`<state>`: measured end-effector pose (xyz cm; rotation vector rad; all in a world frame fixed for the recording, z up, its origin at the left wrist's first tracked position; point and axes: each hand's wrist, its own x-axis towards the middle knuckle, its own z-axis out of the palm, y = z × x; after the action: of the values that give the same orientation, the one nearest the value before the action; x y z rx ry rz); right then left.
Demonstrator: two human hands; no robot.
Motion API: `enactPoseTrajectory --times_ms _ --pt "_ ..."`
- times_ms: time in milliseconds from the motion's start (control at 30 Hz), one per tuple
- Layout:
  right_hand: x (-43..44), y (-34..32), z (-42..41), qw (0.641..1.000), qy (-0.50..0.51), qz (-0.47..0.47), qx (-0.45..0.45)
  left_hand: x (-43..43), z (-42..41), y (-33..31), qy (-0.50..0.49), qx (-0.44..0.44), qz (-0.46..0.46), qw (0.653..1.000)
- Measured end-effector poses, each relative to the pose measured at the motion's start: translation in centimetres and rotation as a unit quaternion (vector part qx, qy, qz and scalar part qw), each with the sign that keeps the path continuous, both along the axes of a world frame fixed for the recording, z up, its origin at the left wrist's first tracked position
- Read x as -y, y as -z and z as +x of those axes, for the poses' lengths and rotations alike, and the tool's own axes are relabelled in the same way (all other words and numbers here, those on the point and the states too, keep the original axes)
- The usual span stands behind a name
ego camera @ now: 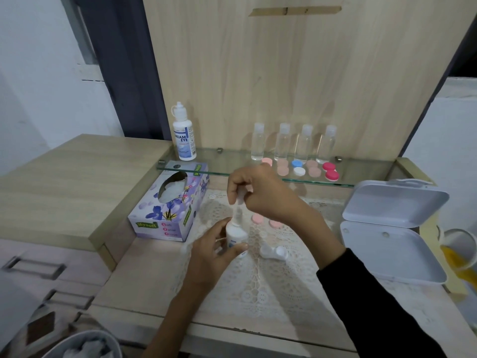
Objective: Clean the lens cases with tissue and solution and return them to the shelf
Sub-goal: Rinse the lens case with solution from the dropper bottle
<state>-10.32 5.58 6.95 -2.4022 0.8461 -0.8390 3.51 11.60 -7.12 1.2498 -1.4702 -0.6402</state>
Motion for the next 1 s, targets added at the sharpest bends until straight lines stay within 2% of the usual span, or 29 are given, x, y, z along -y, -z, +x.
enactPoseTrajectory --times_ms 100,267,467,533,700,900,1000 --pt "1.7 0.8 -0.5 0.998 0.053 0.004 0.028 -0.1 0.0 0.0 -0.004 0.001 -0.004 1.000" --pt "4.2 5.7 -0.4 0.991 0.054 0.030 -0.121 -0.1 -0.1 0.2 -0.009 -0.007 0.003 1.000" --pt "4.5 9.8 -0.4 0.987 0.055 0.032 -0.148 0.0 0.0 0.3 0.001 -0.006 0.012 1.000" --pt "4.3 10.1 -1.2 0.988 0.068 0.033 -0.132 -0.1 0.0 0.2 0.000 -0.006 0.010 1.000" --pt "1.7 9.5 -5.8 0.987 0.148 0.064 0.007 0.0 -0.2 0.0 -0.009 -0.025 0.020 0.999" --pt "-1.9 12.1 -10.1 0.969 0.190 0.128 -0.088 0.3 -0.2 0.0 0.007 -0.065 0.031 0.997" --pt "-2.4 13.8 -10.2 0.973 0.197 0.118 -0.029 0.6 -0.1 -0.1 0.019 -0.091 0.052 0.994"
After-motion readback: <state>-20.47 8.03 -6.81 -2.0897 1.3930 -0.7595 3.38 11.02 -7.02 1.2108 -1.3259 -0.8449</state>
